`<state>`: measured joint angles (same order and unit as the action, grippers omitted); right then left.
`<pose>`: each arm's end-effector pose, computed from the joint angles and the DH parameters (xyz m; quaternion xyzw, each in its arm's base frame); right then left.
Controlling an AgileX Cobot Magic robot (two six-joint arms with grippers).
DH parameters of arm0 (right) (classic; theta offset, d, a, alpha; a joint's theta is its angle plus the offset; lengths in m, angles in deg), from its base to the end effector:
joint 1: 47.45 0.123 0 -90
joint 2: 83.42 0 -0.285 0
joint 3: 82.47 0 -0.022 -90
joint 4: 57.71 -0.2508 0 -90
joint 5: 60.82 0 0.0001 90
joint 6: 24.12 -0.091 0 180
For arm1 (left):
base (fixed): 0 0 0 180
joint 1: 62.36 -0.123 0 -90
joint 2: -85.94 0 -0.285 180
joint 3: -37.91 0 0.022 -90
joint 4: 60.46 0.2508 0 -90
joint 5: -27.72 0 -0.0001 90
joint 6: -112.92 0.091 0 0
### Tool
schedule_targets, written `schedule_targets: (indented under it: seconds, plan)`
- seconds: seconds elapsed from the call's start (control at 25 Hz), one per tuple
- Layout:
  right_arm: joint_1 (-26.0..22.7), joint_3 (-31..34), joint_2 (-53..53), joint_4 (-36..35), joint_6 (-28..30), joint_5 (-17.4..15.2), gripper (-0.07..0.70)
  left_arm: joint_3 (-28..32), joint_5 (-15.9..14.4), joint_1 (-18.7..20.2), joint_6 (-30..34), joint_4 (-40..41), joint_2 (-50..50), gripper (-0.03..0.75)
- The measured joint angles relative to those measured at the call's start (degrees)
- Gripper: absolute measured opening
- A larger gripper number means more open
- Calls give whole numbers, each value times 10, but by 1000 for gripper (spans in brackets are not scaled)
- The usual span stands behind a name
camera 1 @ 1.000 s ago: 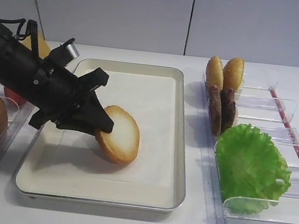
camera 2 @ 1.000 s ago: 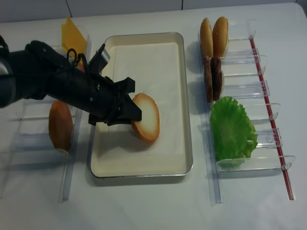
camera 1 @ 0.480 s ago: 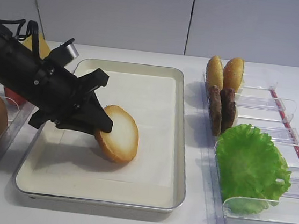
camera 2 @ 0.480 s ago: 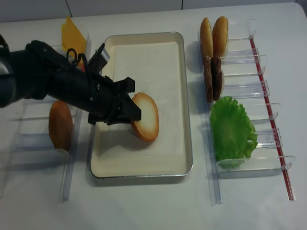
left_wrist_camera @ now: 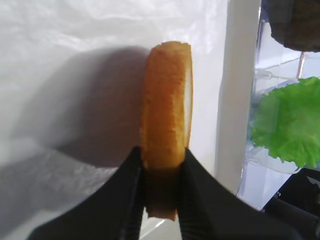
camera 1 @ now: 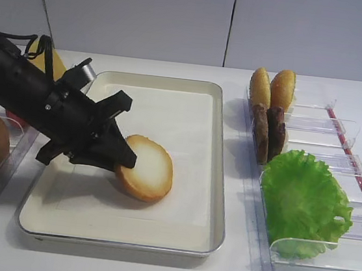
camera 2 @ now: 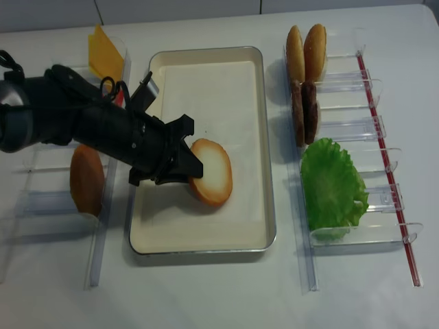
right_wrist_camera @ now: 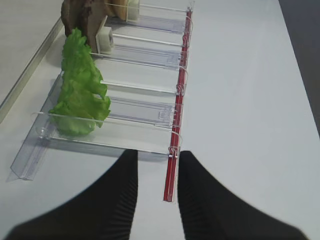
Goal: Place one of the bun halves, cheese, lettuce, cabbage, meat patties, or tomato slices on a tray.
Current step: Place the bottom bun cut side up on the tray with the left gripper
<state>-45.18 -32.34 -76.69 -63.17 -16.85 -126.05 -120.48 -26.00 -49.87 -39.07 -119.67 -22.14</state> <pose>-0.0085 0.0075 0.2638 -0.0761 0.8707 0.0264 0.4852 0.2918 -0.1292 0.1874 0.0155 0.9206 -0.3893 0.0269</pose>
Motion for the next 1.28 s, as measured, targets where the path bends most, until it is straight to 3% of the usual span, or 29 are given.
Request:
schedule_targets:
  seconds: [0.2,0.4,0.6,0.84,1.04,1.28]
  plan:
    - [0,0,0,0,0,0,249,-3,1,0,-30,51,-1,239]
    - [0,0,0,0,0,0,249,-39,-25,0,-71,111,-1,368]
    - [0,0,0,0,0,0,249,-84,-64,0,-136,188,-1,388]
    - [0,0,0,0,0,0,249,-157,-144,0,-206,287,-1,393]
    - [0,0,0,0,0,0,249,-208,-152,0,-255,366,-1,393]
    - [0,0,0,0,1,0,249,-210,-158,0,-283,419,33,393]
